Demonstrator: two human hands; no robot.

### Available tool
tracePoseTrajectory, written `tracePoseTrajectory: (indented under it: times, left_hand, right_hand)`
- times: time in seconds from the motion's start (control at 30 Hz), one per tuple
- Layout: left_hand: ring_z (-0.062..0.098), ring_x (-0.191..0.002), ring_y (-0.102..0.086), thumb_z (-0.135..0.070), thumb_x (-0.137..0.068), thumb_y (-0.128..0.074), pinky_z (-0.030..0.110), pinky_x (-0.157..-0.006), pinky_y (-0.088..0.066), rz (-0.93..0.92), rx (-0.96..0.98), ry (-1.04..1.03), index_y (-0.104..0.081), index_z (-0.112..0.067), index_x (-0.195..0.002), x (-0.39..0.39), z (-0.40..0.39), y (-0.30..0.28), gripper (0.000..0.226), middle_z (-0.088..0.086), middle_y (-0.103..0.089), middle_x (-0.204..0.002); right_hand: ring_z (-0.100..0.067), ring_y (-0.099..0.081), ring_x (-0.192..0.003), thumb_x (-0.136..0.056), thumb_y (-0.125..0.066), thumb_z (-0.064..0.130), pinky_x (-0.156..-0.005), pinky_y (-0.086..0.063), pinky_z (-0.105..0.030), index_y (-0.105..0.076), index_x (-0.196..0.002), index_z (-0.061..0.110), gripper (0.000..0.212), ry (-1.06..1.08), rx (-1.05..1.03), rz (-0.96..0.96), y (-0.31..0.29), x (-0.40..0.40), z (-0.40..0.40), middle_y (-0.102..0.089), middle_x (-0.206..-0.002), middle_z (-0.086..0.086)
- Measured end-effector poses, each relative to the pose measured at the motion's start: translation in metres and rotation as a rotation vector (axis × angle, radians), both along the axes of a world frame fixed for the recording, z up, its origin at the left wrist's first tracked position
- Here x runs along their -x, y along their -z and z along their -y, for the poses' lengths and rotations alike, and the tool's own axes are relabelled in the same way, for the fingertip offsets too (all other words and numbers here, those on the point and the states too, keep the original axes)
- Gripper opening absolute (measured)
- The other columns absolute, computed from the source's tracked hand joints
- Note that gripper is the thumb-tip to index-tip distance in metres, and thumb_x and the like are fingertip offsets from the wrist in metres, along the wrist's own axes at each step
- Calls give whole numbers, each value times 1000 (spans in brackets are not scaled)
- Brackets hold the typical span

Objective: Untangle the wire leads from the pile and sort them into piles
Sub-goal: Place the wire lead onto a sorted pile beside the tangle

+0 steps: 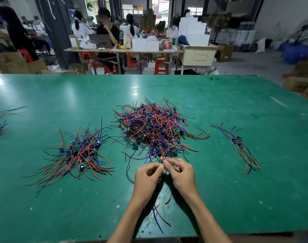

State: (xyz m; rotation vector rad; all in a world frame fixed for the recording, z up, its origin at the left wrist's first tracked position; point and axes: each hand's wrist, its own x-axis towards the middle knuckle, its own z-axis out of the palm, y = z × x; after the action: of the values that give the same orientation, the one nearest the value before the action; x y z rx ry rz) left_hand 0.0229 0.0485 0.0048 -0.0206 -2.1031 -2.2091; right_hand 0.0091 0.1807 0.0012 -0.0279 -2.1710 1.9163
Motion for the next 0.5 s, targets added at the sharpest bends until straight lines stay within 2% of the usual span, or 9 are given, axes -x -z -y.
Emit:
tracePoseTrajectory:
  times: [0.07, 0.13, 0.2, 0.27, 0.37, 0.5]
  left_hand:
    - [12, -59, -51, -11, -94, -69, 25, -56, -43, 0, 15, 6, -81, -16, -86, 1, 0, 1, 15, 4, -66, -68]
    - [10, -59, -53, -11, -95, -69, 23, -57, -44, 6, 23, 9, -81, -17, -85, 1, -1, 1, 17, 0, -67, -68]
    - [6, -59, -55, -11, -95, -67, 21, -57, -45, 7, 26, 15, -81, -19, -84, 1, 0, -1, 19, -5, -69, -68]
    - [5, -58, -55, -11, -96, -66, 19, -56, -45, -1, 31, 21, -80, -21, -83, 0, 0, -2, 22, -7, -68, -65]
    - [5, -57, -51, -8, -97, -64, 19, -55, -43, -7, 27, 21, -80, -19, -85, 0, 0, -4, 23, -6, -67, -64]
    - [2, -55, -47, -7, -98, -61, 15, -53, -37, 14, -40, 17, -77, -3, -91, 0, -3, -4, 18, -8, -62, -61]
  right_hand:
    - [-1, -58, -72, -90, -77, 22, -63, -38, -16, -81, -91, 30, 10, 4, -92, -33, 1, 1, 0, -71, -90, 9]
    - [-4, -63, -84, -90, -77, 23, -71, -44, -18, -77, -88, 33, 11, 25, -103, -50, 0, 1, 1, -70, -93, 15]
    - [-7, -64, -80, -90, -78, 23, -74, -48, -21, -76, -85, 32, 10, 59, -43, -36, 0, 1, 4, -72, -90, 14]
    - [-11, -66, -76, -91, -76, 23, -75, -54, -30, -75, -84, 28, 9, 73, 21, 3, 0, 1, 11, -75, -86, 8]
    - [-14, -72, -86, -97, -67, 20, -86, -58, -43, -76, -87, 26, 15, 35, 69, 86, -3, 1, 22, -77, -89, 6]
    - [-7, -71, -88, -99, -54, 25, -89, -57, -40, -74, -82, 34, 28, 10, -42, 78, -8, 0, 29, -76, -89, 14]
